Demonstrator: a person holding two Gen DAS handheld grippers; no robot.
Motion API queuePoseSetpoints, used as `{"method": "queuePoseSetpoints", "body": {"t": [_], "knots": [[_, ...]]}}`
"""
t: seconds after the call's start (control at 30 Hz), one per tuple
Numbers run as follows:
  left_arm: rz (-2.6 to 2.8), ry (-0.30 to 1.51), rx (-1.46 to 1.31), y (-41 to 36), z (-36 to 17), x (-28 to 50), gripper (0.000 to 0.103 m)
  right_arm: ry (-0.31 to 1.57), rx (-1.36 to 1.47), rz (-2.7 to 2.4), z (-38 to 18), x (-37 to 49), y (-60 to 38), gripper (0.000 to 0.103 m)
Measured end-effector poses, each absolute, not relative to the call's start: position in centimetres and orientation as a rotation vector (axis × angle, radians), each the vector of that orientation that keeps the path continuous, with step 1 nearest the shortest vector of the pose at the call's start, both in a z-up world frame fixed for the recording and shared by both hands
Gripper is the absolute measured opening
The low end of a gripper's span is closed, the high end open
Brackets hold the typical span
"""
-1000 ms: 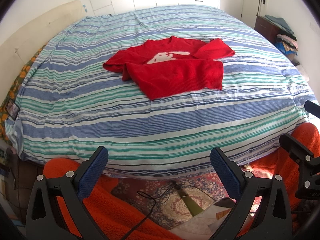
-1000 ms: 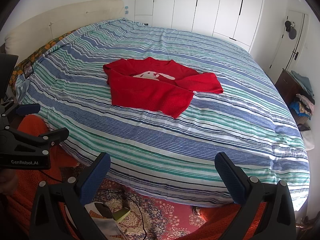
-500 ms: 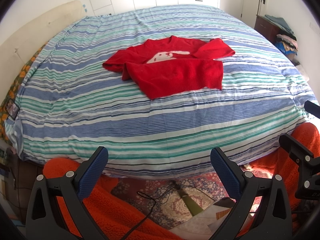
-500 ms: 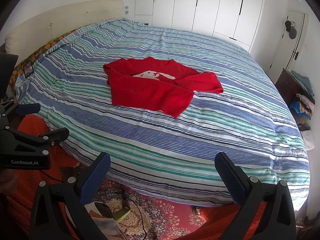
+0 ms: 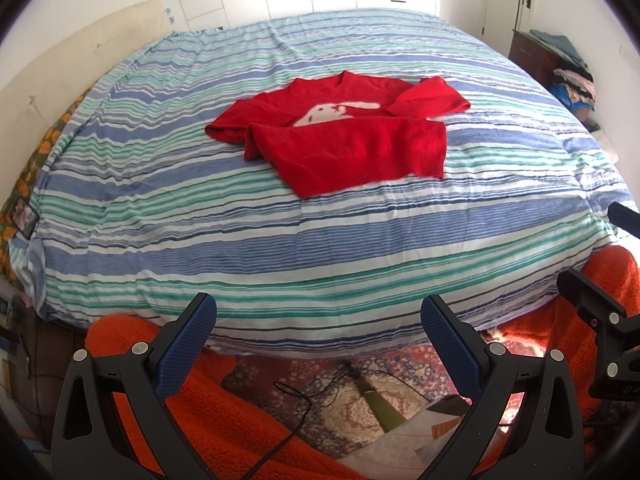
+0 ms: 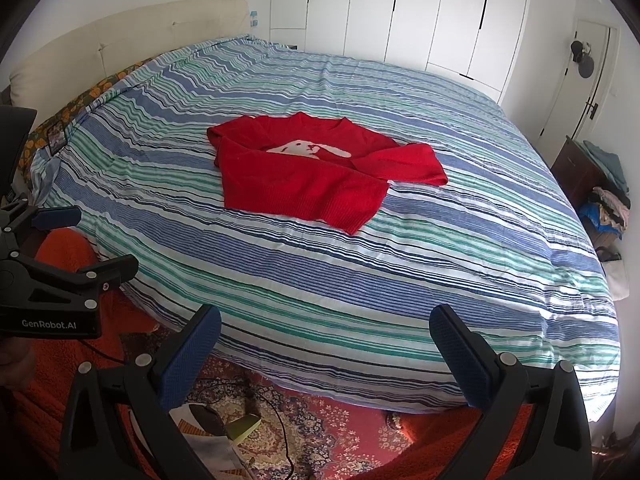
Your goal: Fold small clothes
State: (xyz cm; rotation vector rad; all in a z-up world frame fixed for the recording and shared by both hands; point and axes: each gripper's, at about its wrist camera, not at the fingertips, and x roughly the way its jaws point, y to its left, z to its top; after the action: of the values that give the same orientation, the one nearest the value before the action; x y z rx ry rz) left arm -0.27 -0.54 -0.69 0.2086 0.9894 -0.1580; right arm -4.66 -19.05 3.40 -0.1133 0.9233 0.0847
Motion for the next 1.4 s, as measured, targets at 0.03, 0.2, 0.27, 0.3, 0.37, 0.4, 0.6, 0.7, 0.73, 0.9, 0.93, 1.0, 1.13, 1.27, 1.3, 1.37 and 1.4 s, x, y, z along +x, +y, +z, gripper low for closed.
{"method": "queuePoseSetpoints", "body": {"t": [0.03,0.2,0.27,0.3,0.37,0.4,0.6,0.7,0.73,0.9,0.93,1.0,1.13,1.27,1.3,1.37,1.4], "knots": [[-0.158,0.989,0.209,-0.6,-0.7,-0.3,0.102,0.923,-0.113,0.085,3.4,-4.7,-19.0,0.103],[-0.159,0.990,0.211,-0.6,-0.9,-0.5,0.102,0.923,-0.113,0.085,3.4,-4.7,-19.0,0.103],[-0.159,0.990,0.211,-0.6,-0.9,-0.5,0.102,0.923,-0.113,0.085,3.4,-4.7,-19.0,0.103],[-0.159,0.990,0.211,-0.6,-0.9,-0.5,0.102,0.924,-0.114,0.085,3.4,-4.7,-19.0,0.103],[-0.159,0.991,0.211,-0.6,-0.9,-0.5,0.102,0.924,-0.113,0.085,3.4,-4.7,-19.0,0.103],[-0.160,0.991,0.212,-0.7,-0.9,-0.5,0.102,0.925,-0.113,0.085,3.4,-4.7,-19.0,0.103],[-0.161,1.003,0.213,-0.8,-1.1,-0.2,0.102,0.930,-0.113,0.089,3.2,-4.9,-18.5,0.103],[-0.160,1.008,0.209,-0.6,-1.2,-0.2,0.102,0.938,-0.112,0.090,3.0,-4.8,-18.3,0.103],[-0.156,1.008,0.204,-0.4,-1.3,-0.1,0.102,0.941,-0.110,0.092,3.0,-4.7,-18.3,0.103],[-0.091,1.065,0.154,1.6,-3.3,1.8,0.102,0.939,-0.090,0.102,2.9,-4.6,-18.6,0.103],[-0.081,1.074,0.149,2.0,-3.9,2.4,0.102,0.939,-0.068,0.101,2.8,-4.5,-19.1,0.103],[-0.073,1.095,0.139,2.8,-5.3,4.3,0.102,0.937,-0.003,0.089,2.5,-4.1,-20.7,0.103],[-0.121,1.126,0.034,4.3,-7.5,9.2,0.102,0.913,0.140,0.051,1.3,-2.1,-25.3,0.103],[-0.165,1.115,-0.061,4.8,-9.8,15.5,0.101,0.878,0.156,0.097,-1.6,1.5,-27.9,0.103],[-0.167,1.107,-0.071,4.9,-10.4,17.1,0.101,0.890,0.163,0.128,-2.7,2.7,-28.2,0.103],[-0.159,1.095,-0.088,5.0,-11.5,19.8,0.101,0.930,0.221,0.198,-5.1,5.3,-28.6,0.103],[-0.162,1.094,-0.103,5.1,-12.1,20.9,0.101,0.947,0.260,0.226,-6.3,6.7,-28.8,0.103]]}}
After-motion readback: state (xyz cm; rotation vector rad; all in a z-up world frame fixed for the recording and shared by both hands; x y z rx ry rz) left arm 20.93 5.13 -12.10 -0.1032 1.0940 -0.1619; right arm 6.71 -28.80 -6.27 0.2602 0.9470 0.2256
